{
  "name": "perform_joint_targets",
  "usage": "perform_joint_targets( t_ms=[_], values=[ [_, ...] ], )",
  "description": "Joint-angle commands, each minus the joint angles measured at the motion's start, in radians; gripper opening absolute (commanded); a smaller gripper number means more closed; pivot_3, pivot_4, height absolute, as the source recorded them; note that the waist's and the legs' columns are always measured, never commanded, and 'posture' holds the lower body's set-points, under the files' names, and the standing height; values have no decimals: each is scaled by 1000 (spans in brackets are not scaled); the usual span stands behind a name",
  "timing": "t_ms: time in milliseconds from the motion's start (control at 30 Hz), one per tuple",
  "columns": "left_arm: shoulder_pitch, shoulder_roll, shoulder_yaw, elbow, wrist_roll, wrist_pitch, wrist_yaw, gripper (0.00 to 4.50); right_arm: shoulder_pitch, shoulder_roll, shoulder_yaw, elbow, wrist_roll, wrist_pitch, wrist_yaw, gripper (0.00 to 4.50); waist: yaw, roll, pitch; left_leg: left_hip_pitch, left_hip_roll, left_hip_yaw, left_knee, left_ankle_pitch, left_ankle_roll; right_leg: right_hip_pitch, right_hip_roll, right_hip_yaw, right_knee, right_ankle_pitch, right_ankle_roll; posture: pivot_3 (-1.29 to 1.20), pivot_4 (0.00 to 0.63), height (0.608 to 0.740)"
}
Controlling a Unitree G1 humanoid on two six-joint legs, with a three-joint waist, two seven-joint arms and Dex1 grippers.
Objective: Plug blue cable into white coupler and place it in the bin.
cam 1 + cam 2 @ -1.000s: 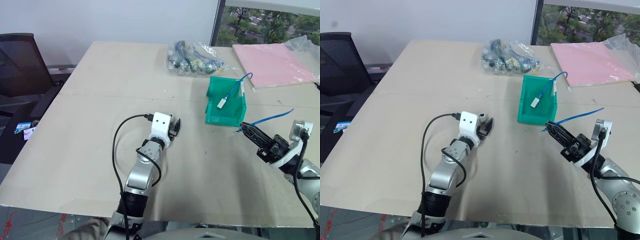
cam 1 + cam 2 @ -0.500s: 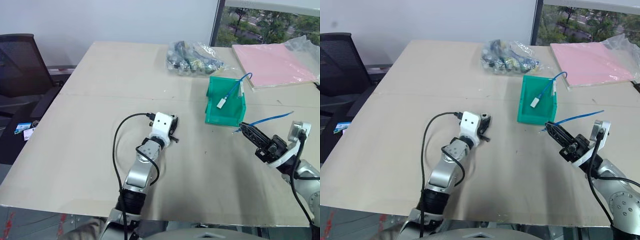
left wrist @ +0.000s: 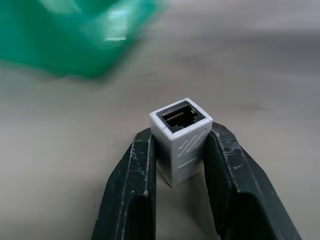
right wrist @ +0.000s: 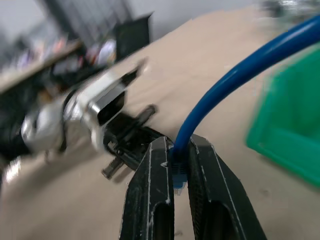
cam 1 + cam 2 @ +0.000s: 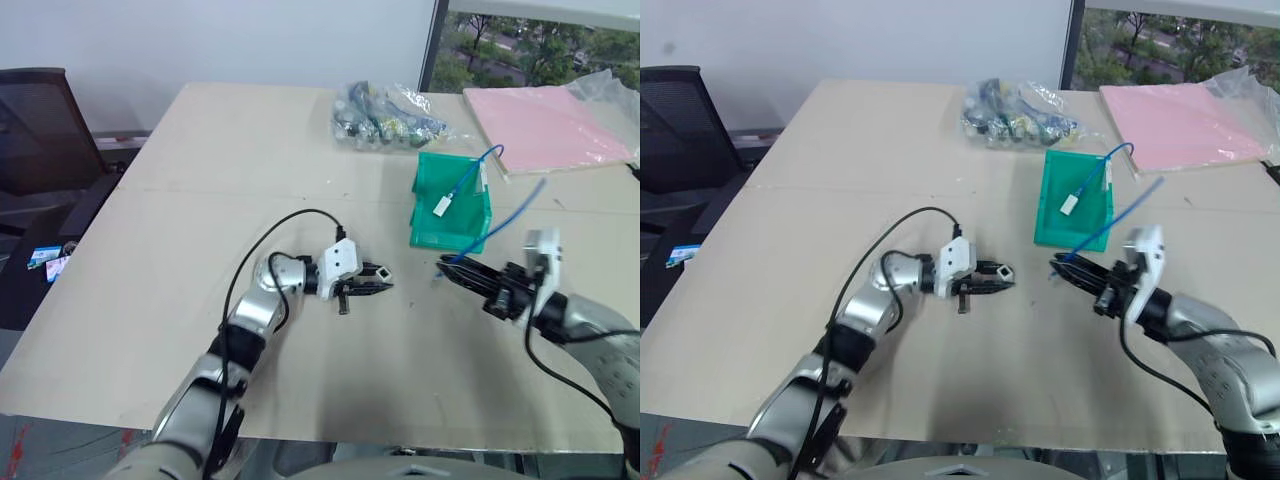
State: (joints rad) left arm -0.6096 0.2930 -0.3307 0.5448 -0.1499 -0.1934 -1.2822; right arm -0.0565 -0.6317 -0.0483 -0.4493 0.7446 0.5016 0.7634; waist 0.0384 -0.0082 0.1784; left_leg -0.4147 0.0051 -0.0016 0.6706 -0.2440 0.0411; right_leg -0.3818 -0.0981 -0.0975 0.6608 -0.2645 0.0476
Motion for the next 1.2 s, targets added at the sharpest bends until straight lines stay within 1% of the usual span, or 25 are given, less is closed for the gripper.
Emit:
perform_joint_targets(
  t_ms=[33,133,233,333,500,633,800,1067,1200],
  values=[
    [-107,-42,-49,217,46,-138,-152,748,-66,-20,93,36,-186,-152,80,0,0,-1,0,0,-1,0,0,0,0,0,0,0,0,0,0,0,150,728],
    [-200,-81,-64,372,85,-199,-212,748,-111,-10,144,84,-270,-232,124,0,-1,-1,0,0,-2,0,0,0,0,0,0,0,0,0,0,0,150,728],
    [-253,-108,-60,469,105,-251,-259,748,-128,-6,166,125,-313,-290,166,0,0,-2,0,-1,-2,0,0,0,0,0,0,-1,0,0,0,0,150,728],
    [-284,-119,-69,522,113,-284,-325,748,-142,1,172,154,-322,-345,218,0,0,-3,0,-1,-1,-1,0,0,1,1,-1,-1,0,0,0,0,150,728],
    [-319,-112,-139,580,101,-336,-332,748,-189,8,191,258,-350,-445,328,0,-4,-3,0,0,-1,-1,0,0,1,1,0,-2,0,0,0,0,150,728],
    [-337,-110,-181,600,83,-361,-332,748,-218,-3,204,321,-378,-519,415,0,-4,-3,0,0,0,-2,0,0,1,1,0,-2,0,0,0,0,150,728],
    [-344,-111,-212,599,41,-360,-332,748,-247,-7,216,379,-417,-593,483,0,-7,-3,0,0,0,-2,0,0,1,1,0,-2,0,0,0,0,150,728],
    [-338,-99,-251,586,-3,-359,-332,748,-293,22,238,477,-466,-724,524,0,-15,-4,0,1,0,-2,0,0,0,2,0,-2,0,0,0,0,150,728],
    [-335,-94,-262,584,-14,-361,-332,748,-311,37,250,505,-474,-756,536,0,-22,-4,0,1,0,-2,0,0,0,2,0,-2,0,0,0,0,150,728]
  ],
)
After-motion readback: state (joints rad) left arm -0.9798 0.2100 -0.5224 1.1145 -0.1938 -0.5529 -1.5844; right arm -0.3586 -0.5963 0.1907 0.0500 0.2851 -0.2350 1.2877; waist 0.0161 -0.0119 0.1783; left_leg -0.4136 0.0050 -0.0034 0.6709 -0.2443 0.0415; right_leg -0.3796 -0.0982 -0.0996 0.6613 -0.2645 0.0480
